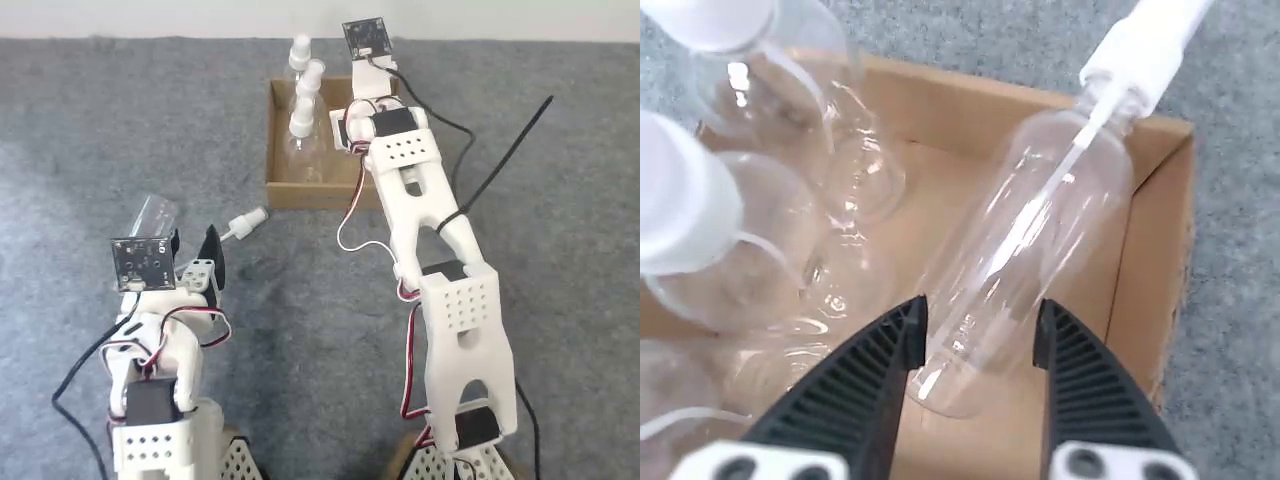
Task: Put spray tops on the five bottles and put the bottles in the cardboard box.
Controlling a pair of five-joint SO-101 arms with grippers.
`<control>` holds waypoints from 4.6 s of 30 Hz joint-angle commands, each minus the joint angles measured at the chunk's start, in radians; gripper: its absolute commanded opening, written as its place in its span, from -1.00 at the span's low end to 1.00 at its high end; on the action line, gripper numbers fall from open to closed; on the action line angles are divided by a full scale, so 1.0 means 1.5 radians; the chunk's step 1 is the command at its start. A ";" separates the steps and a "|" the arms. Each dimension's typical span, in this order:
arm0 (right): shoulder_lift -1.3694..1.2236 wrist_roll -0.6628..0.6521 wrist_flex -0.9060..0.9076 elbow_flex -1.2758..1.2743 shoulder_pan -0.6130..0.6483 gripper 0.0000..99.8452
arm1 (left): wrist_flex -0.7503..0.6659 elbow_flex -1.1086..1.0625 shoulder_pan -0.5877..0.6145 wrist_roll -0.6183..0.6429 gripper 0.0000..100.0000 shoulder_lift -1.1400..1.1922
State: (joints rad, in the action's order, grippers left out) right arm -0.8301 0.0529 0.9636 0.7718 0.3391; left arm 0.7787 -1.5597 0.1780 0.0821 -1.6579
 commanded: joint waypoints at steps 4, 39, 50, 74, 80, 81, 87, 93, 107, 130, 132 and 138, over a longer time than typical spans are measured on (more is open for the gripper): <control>0.028 0.009 -0.001 0.015 0.006 -0.70 | 0.001 0.032 0.003 -0.005 -0.68 -0.008; 0.066 0.008 0.077 0.015 -0.006 -0.70 | 0.019 0.043 0.004 -0.005 -0.68 -0.008; 0.066 0.009 0.086 0.015 0.003 -0.70 | 0.031 0.043 0.020 -0.005 -0.68 -0.008; 0.023 0.008 0.004 0.015 0.010 -0.64 | 0.033 0.040 0.024 -0.006 -0.68 -0.008; 0.022 0.010 -0.011 0.015 0.012 -0.56 | 0.034 0.039 0.024 -0.007 -0.68 -0.008; 0.021 0.010 -0.019 0.015 0.011 -0.56 | 0.034 0.039 0.024 -0.007 -0.68 -0.008; 0.020 0.045 -0.042 0.012 0.008 -0.56 | 0.034 0.039 0.025 -0.008 -0.68 -0.008; -0.021 0.051 -0.082 0.012 0.008 -0.45 | 0.034 0.039 0.025 -0.008 -0.68 -0.008; -0.069 0.051 -0.126 0.015 -0.003 -0.40 | 0.035 0.038 0.025 -0.009 -0.68 -0.008; -0.068 0.052 -0.137 0.016 -0.047 -0.92 | 0.035 0.038 0.025 -0.009 -0.68 -0.008; -0.068 0.051 -0.140 0.016 -0.051 -0.95 | 0.035 0.038 0.025 -0.009 -0.68 -0.008; -0.041 0.051 -0.120 0.015 -0.055 -0.95 | 0.035 0.038 0.025 -0.009 -0.68 -0.008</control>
State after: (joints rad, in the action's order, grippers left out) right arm -0.9666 0.1204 0.7810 0.7718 0.2793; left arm 0.8263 -1.5597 0.2117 0.0821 -1.6579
